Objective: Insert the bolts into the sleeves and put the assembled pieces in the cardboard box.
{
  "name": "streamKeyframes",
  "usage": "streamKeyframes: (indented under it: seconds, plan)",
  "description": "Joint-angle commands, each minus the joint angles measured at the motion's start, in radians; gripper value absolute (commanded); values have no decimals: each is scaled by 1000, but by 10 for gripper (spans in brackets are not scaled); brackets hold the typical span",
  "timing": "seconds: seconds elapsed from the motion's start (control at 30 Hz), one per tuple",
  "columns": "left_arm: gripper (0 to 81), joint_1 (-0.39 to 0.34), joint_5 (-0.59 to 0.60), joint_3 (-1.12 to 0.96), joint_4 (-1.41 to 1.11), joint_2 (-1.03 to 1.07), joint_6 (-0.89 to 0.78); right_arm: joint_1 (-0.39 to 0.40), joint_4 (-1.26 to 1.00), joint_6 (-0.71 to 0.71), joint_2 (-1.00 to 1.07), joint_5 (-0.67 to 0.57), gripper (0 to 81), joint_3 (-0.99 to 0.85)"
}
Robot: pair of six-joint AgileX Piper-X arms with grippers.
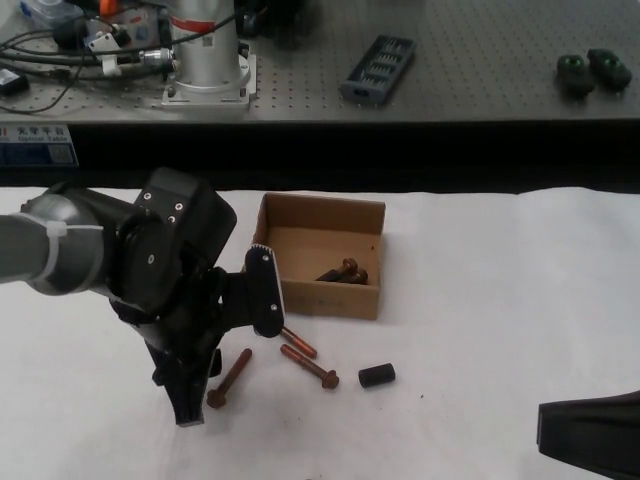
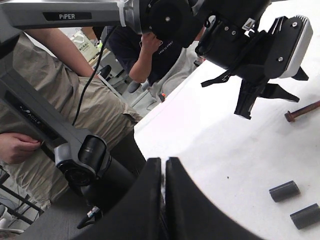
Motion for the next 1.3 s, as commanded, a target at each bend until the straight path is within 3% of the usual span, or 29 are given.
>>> streamKeyframes:
  seconds: [0.0, 0.17, 0.33, 0.47, 0.63, 0.77, 0.83, 0.93, 1.07, 1.27]
  plan:
    - [302, 3, -10, -9, 24, 3, -30, 2, -10, 1, -6, -14, 43, -6]
    - [301, 3, 23, -9, 38, 3, -74, 2, -10, 1, -6, -17, 43, -6]
    - [225, 3, 63, -9, 75, 9, -121, 2, -12, 1, -6, -20, 43, -6]
    - [211, 0, 135, -9, 103, 24, -167, 2, -12, 1, -6, -20, 43, -6]
    - [211, -31, 262, -9, 139, 24, -317, 2, -12, 1, -6, -20, 43, -6]
    - [211, -64, 508, -11, 78, 16, -500, 2, -17, 1, -6, -20, 43, -6]
    - [211, -65, 563, -11, -51, 14, -644, 2, -17, 1, -6, -20, 43, -6]
    - [211, -55, 568, -11, -248, 15, -771, 2, -17, 1, -6, -20, 43, -6]
    - [211, -49, 527, -11, -252, 15, -780, 2, -17, 1, -6, -35, 43, -6]
    - [211, -44, 370, -11, -113, 15, -569, 2, -17, 1, -6, -65, 43, -6]
